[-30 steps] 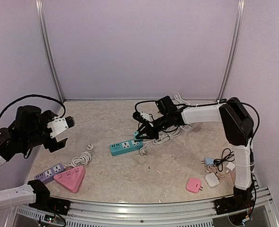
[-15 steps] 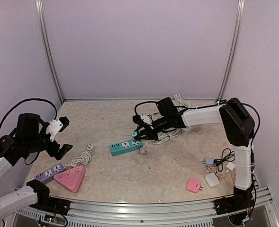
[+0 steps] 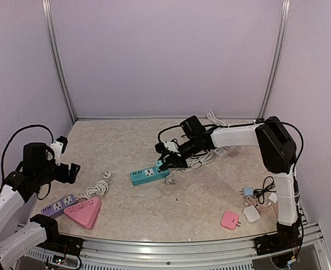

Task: Insert the plug
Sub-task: Move the socket to the center of the board.

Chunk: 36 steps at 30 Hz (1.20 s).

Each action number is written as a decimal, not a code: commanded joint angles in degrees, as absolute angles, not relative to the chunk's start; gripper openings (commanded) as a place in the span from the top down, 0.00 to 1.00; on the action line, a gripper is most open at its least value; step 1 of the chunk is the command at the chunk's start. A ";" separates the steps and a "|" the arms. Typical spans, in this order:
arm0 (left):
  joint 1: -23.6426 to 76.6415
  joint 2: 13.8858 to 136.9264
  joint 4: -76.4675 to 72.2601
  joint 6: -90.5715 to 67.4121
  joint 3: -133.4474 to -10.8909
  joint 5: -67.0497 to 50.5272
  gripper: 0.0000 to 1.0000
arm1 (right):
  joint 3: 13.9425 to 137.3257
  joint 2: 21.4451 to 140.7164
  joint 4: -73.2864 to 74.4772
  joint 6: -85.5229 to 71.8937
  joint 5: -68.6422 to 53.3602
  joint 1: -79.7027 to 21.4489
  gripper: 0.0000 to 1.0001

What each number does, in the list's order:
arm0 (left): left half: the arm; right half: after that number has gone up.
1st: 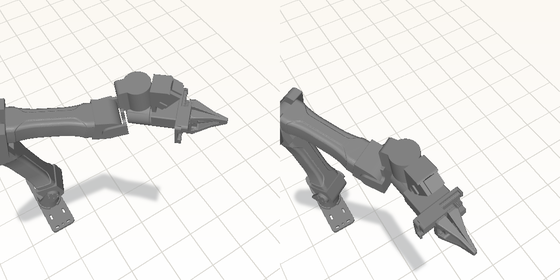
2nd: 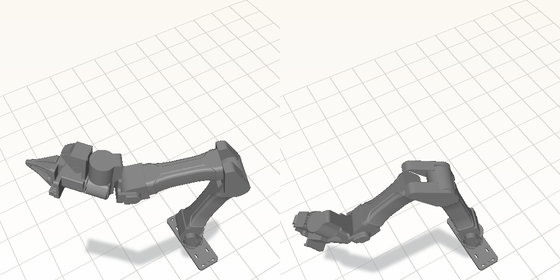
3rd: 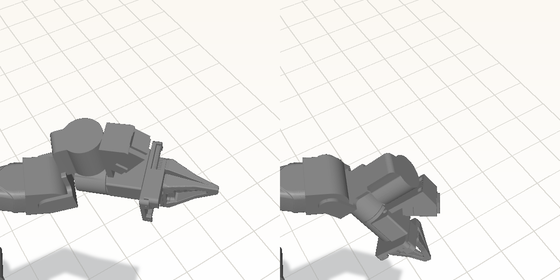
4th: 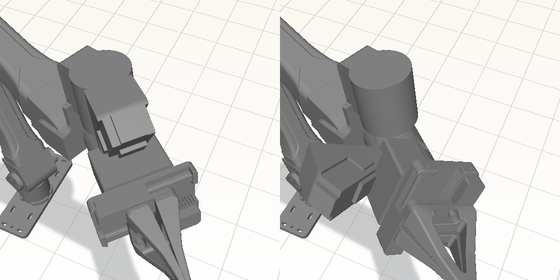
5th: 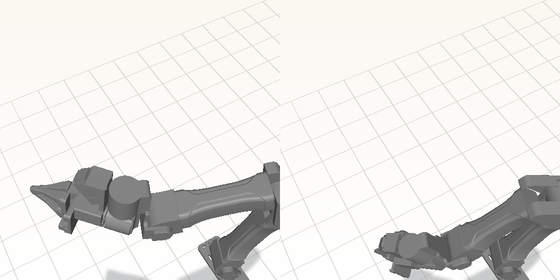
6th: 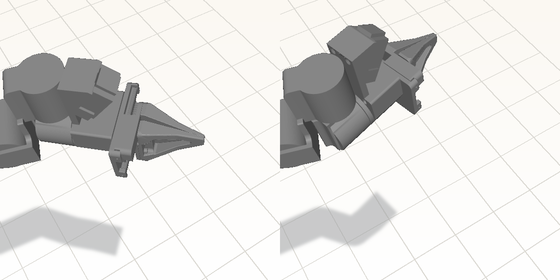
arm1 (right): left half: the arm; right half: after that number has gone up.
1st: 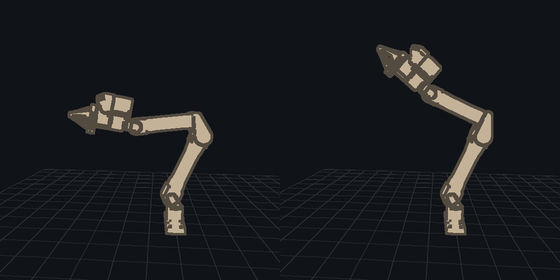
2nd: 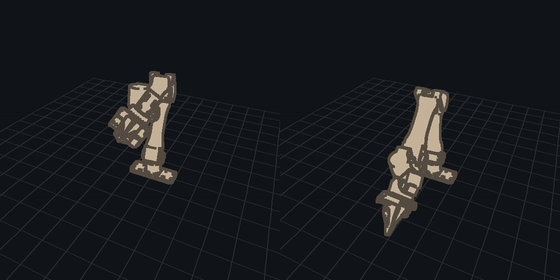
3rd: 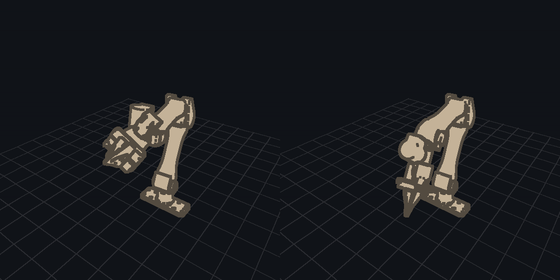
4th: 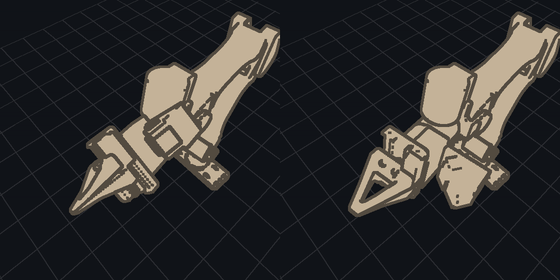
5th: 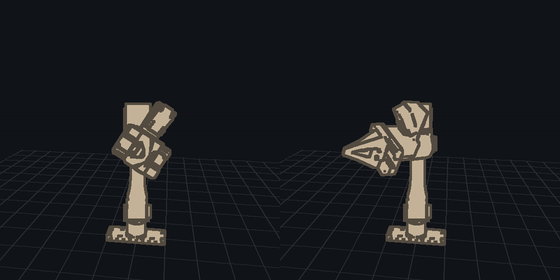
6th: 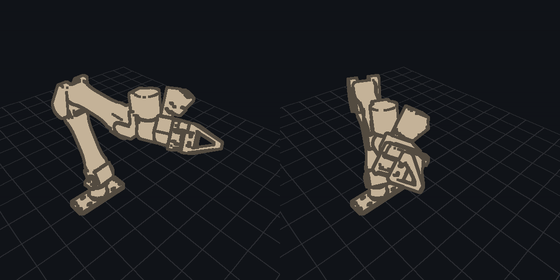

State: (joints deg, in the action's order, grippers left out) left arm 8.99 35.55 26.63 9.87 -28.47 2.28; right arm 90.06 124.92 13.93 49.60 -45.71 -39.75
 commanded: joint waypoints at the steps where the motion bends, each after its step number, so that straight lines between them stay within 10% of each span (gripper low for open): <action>1: 6.46 34.21 22.15 6.01 -27.74 5.18 0.01 | 89.02 124.63 17.74 52.09 -42.64 -40.64 1.00; 11: 6.48 33.71 22.56 6.87 -27.69 4.26 0.01 | 93.95 127.59 26.11 52.93 -40.40 -43.22 1.00; 22: 9.27 33.45 23.82 8.88 -28.35 4.56 0.01 | 70.05 116.93 1.25 28.89 -36.46 -48.66 1.00; 36: 9.60 33.41 25.47 11.73 -28.91 -0.39 0.01 | 70.90 111.99 -6.16 12.23 -30.66 -45.73 1.00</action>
